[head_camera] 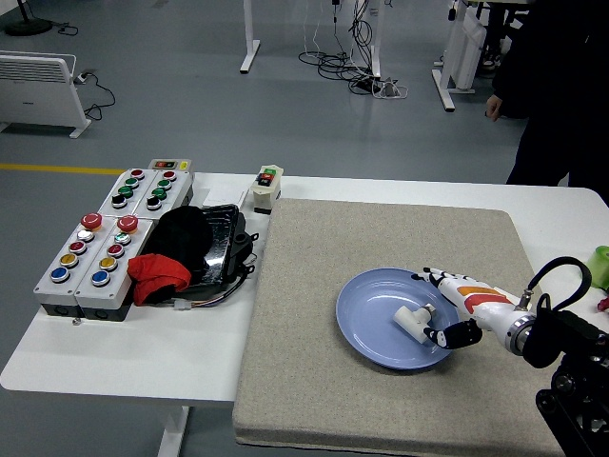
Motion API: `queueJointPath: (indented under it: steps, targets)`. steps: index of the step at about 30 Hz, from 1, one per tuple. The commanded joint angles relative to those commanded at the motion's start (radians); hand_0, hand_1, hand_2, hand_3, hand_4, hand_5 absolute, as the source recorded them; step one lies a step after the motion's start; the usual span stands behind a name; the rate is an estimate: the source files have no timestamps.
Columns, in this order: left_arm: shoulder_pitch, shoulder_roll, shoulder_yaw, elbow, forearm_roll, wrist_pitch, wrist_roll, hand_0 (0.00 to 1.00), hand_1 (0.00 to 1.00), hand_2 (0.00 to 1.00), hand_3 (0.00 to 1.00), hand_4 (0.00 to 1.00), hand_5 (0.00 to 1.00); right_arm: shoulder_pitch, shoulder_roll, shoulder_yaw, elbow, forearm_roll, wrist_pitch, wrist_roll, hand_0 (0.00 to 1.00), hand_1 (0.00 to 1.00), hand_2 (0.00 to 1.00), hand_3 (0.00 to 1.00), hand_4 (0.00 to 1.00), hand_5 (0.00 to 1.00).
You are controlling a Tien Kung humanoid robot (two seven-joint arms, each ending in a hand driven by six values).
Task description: Pick pipe place plate twice
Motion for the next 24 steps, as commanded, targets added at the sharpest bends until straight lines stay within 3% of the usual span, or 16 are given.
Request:
queueJointPath:
  steps: [4, 13, 23, 24]
  targets:
    - [0.000, 0.000, 0.000, 0.000, -0.001, 0.000, 0.000, 0.626, 0.581, 0.518, 0.588, 0.276, 0.998, 0.004, 0.000, 0.071, -0.033, -0.002, -0.026, -0.009, 0.998, 0.945, 0.998, 0.998, 0.699, 0.295]
    - [0.001, -0.001, -0.003, 0.000, 0.004, 0.000, 0.002, 0.626, 0.582, 0.520, 0.589, 0.277, 0.998, 0.019, 0.002, 0.213, -0.164, 0.014, 0.007, -0.061, 0.998, 0.937, 0.998, 0.973, 0.711, 0.330]
    - [0.002, -0.003, -0.002, -0.001, 0.001, 0.000, 0.002, 0.625, 0.582, 0.520, 0.589, 0.277, 0.998, 0.041, 0.013, 0.223, -0.251, 0.024, 0.018, -0.067, 0.971, 0.933, 0.992, 0.953, 0.738, 0.353]
    - [0.002, -0.003, -0.002, -0.001, 0.001, 0.000, 0.002, 0.626, 0.584, 0.523, 0.590, 0.277, 0.998, 0.043, 0.013, 0.223, -0.256, 0.023, 0.016, -0.065, 0.932, 0.903, 0.979, 0.936, 0.742, 0.359]
